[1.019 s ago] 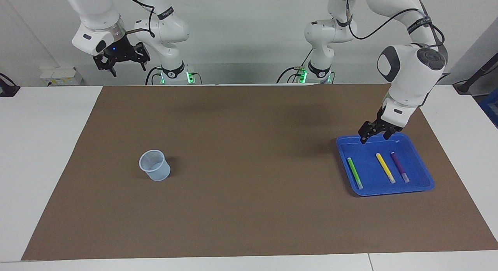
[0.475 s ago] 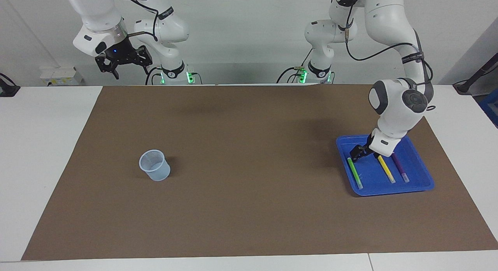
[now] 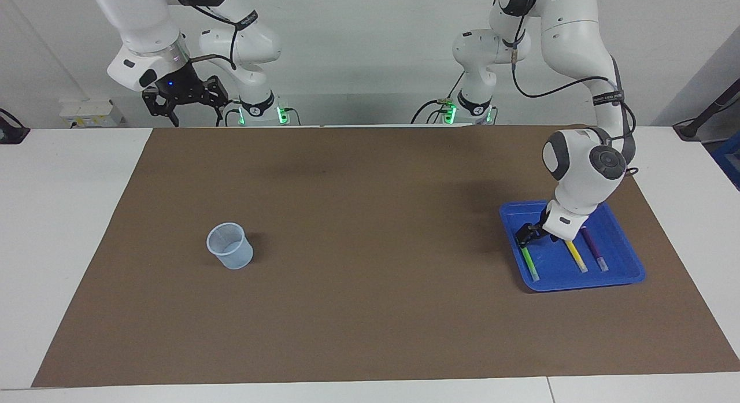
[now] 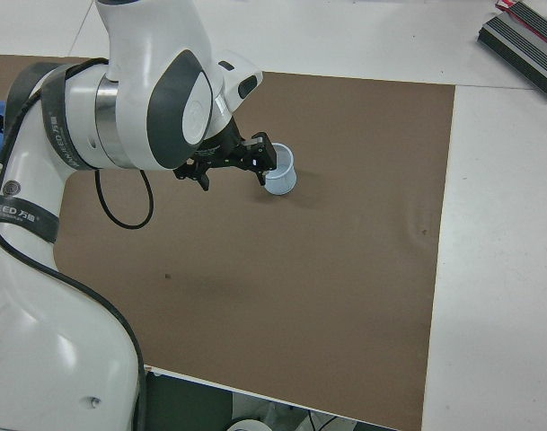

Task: Transfer and insert pens with both arms
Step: 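Grasp the green pen with the left gripper, then lift the green pen toward the right gripper while the right gripper approaches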

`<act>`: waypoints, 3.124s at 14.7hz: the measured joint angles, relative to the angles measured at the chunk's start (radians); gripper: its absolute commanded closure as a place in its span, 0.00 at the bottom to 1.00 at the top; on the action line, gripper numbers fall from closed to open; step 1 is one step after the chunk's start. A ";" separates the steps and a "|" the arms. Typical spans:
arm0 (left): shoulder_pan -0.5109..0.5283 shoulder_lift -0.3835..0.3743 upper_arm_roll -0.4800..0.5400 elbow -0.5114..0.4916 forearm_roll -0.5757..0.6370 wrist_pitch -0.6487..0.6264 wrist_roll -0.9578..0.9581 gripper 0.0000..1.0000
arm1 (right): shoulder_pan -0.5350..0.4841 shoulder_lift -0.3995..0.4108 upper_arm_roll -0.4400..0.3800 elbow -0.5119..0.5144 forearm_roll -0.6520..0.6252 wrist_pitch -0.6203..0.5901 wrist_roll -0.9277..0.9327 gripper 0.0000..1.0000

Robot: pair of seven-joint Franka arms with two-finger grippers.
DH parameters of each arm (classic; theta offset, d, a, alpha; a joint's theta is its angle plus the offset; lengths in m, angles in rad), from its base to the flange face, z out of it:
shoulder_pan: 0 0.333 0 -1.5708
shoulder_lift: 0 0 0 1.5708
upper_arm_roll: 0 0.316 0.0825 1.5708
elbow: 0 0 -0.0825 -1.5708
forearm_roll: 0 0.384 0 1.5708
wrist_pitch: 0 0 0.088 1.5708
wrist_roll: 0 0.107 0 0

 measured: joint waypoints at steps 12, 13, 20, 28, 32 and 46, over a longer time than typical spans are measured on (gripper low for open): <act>-0.013 0.001 -0.007 -0.057 0.000 0.065 -0.031 0.40 | -0.002 0.053 0.000 0.047 0.017 -0.001 0.106 0.00; -0.016 0.001 -0.007 -0.058 0.000 0.065 -0.035 0.50 | -0.001 0.053 0.000 0.047 0.018 -0.001 0.106 0.00; -0.022 -0.004 -0.014 -0.059 0.000 0.066 -0.046 1.00 | 0.000 0.053 0.000 0.047 0.020 -0.002 0.106 0.00; -0.020 -0.004 -0.010 -0.044 0.000 0.026 -0.046 1.00 | 0.000 0.053 0.000 0.047 0.021 -0.003 0.107 0.00; -0.018 -0.030 -0.008 0.038 -0.003 -0.140 -0.046 1.00 | 0.000 0.053 0.000 0.047 0.021 -0.003 0.107 0.00; -0.031 -0.226 -0.088 0.128 -0.353 -0.615 -0.348 1.00 | 0.016 0.013 0.008 -0.063 0.184 0.072 0.134 0.00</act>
